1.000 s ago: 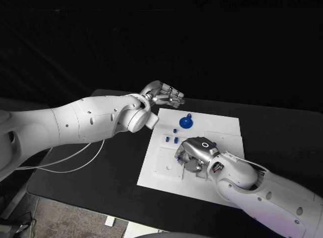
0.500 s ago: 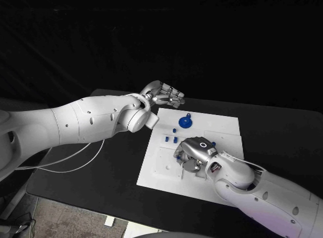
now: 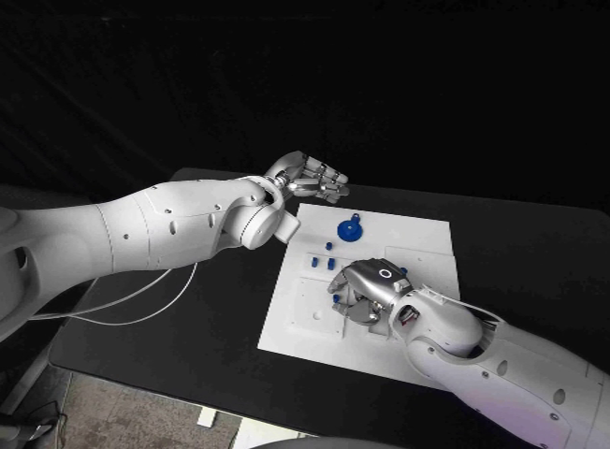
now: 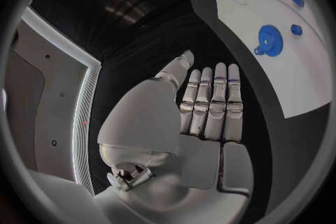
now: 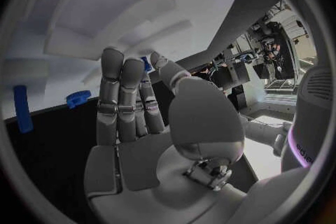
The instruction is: Assemble the parts on the task board
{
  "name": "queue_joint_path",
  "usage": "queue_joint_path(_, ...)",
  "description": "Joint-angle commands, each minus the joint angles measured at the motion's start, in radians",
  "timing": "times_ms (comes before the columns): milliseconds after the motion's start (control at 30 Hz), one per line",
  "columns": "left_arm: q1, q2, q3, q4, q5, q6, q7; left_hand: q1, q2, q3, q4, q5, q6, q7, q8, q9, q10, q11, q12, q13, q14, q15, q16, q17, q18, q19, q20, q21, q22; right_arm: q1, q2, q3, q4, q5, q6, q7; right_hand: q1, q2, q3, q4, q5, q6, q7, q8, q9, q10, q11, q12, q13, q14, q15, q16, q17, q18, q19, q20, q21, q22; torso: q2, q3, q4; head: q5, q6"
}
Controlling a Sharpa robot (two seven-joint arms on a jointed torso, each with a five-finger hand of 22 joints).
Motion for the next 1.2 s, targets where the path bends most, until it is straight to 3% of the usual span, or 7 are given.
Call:
queue_joint_path(33, 0.003, 0.002, 0.001, 0.001, 0.006, 0.014, 0.004, 0.000, 0.007, -0.006, -0.002, 0.002, 0.002, 0.003, -0.002, 0.000, -0.010, 0.000, -0.001, -0.002, -0.007, -0.002, -0.004, -0.001, 0.002, 0.006, 0.001, 0.004, -0.001, -0.005, -0.004, -0.003, 0.001, 0.014, -0.006, 0.008, 0.010, -0.001, -0.004, 0.000, -0.006, -0.008, 0.001, 0.002, -0.001, -0.009, 0.001, -0.003, -0.001, -0.002, 0.005, 0.001, -0.004, 0.011, 0.017, 0.006, -0.006, -0.005, 0.001, 0.0008, 0.0016, -0.003, 0.001)
queue_joint_path(367, 0.004, -0.001, 0.001, -0.002, 0.006, 0.016, 0.003, 0.000, 0.007, -0.006, -0.002, 0.002, 0.002, 0.003, -0.002, 0.000, -0.010, 0.000, -0.001, -0.002, -0.007, -0.002, -0.004, -0.001, 0.002, 0.006, 0.001, 0.004, -0.001, -0.005, -0.045, -0.002, 0.050, 0.049, -0.079, 0.013, 0.014, -0.017, -0.028, 0.009, 0.006, -0.019, 0.002, 0.002, -0.001, -0.020, 0.002, -0.002, -0.001, 0.000, 0.005, 0.009, -0.015, 0.014, 0.030, 0.006, -0.019, -0.008, 0.000, 0.0022, -0.0013, -0.014, 0.010)
queue_joint_path(467, 0.004, -0.003, 0.001, -0.003, 0.006, 0.017, 0.003, 0.000, 0.007, -0.006, -0.002, 0.002, 0.002, 0.003, -0.002, 0.000, -0.010, 0.000, -0.001, -0.002, -0.007, -0.002, -0.004, -0.001, 0.002, 0.006, 0.001, 0.004, -0.001, -0.004, -0.071, 0.010, 0.079, 0.073, -0.075, 0.013, 0.019, -0.019, -0.050, 0.016, 0.010, -0.022, 0.002, 0.002, -0.001, -0.018, 0.002, -0.003, -0.001, -0.001, 0.005, 0.011, -0.018, 0.013, 0.032, 0.006, -0.022, -0.009, 0.000, 0.0019, -0.0015, -0.020, 0.015)
queue_joint_path(633, 0.004, -0.008, 0.001, -0.006, 0.006, 0.017, 0.004, 0.000, 0.007, -0.006, -0.002, 0.002, 0.002, 0.003, -0.002, 0.000, -0.010, 0.000, -0.001, -0.002, -0.007, -0.002, -0.004, -0.001, 0.002, 0.006, 0.001, 0.004, -0.001, -0.003, -0.132, 0.069, 0.140, 0.108, -0.050, 0.016, 0.029, -0.014, -0.045, 0.014, 0.023, -0.025, 0.002, 0.002, -0.002, -0.006, 0.000, -0.003, -0.001, 0.000, 0.004, 0.016, -0.019, 0.013, 0.033, 0.005, -0.022, -0.006, -0.001, 0.0020, -0.0060, -0.033, 0.022)
queue_joint_path(700, 0.004, -0.010, 0.001, -0.008, 0.006, 0.016, 0.005, 0.000, 0.007, -0.006, -0.002, 0.002, 0.002, 0.003, -0.002, 0.000, -0.010, 0.000, -0.001, -0.002, -0.007, -0.002, -0.004, -0.001, 0.002, 0.006, 0.001, 0.004, -0.001, -0.001, -0.161, 0.097, 0.161, 0.112, -0.037, 0.016, 0.023, -0.016, 0.003, 0.002, 0.067, -0.019, 0.005, 0.002, -0.001, 0.005, -0.001, -0.003, -0.001, -0.001, 0.002, 0.023, -0.015, 0.013, 0.034, 0.002, -0.015, 0.002, -0.002, 0.0023, -0.0086, -0.036, 0.025)
queue_joint_path(933, 0.004, -0.016, 0.001, -0.009, 0.006, 0.014, 0.008, 0.000, 0.007, -0.006, -0.002, 0.002, 0.002, 0.003, -0.002, 0.000, -0.010, 0.000, -0.001, -0.002, -0.007, -0.002, -0.004, -0.001, 0.002, 0.006, 0.001, 0.004, -0.001, 0.024, -0.238, 0.160, 0.175, 0.129, 0.042, 0.006, -0.002, -0.035, 0.039, 0.002, 0.094, -0.015, -0.002, 0.002, -0.001, 0.015, -0.005, -0.003, -0.001, -0.003, 0.000, 0.033, -0.012, 0.012, 0.031, 0.000, -0.007, 0.019, -0.004, 0.0057, -0.0177, -0.045, 0.034)
queue_joint_path(1200, 0.004, -0.018, 0.001, -0.008, 0.006, 0.014, 0.010, 0.002, 0.007, -0.011, -0.002, 0.002, 0.003, 0.003, -0.002, 0.000, -0.010, 0.000, -0.001, -0.002, -0.007, -0.002, -0.004, -0.001, 0.002, 0.006, 0.001, 0.004, -0.003, 0.031, -0.262, 0.190, 0.135, 0.131, 0.157, -0.036, 0.037, -0.021, -0.127, 0.045, 0.019, -0.049, -0.018, 0.001, -0.002, -0.022, 0.001, -0.002, -0.001, -0.006, 0.006, 0.030, -0.018, 0.011, 0.028, 0.007, -0.026, 0.020, -0.003, 0.0078, -0.0189, -0.053, 0.037)
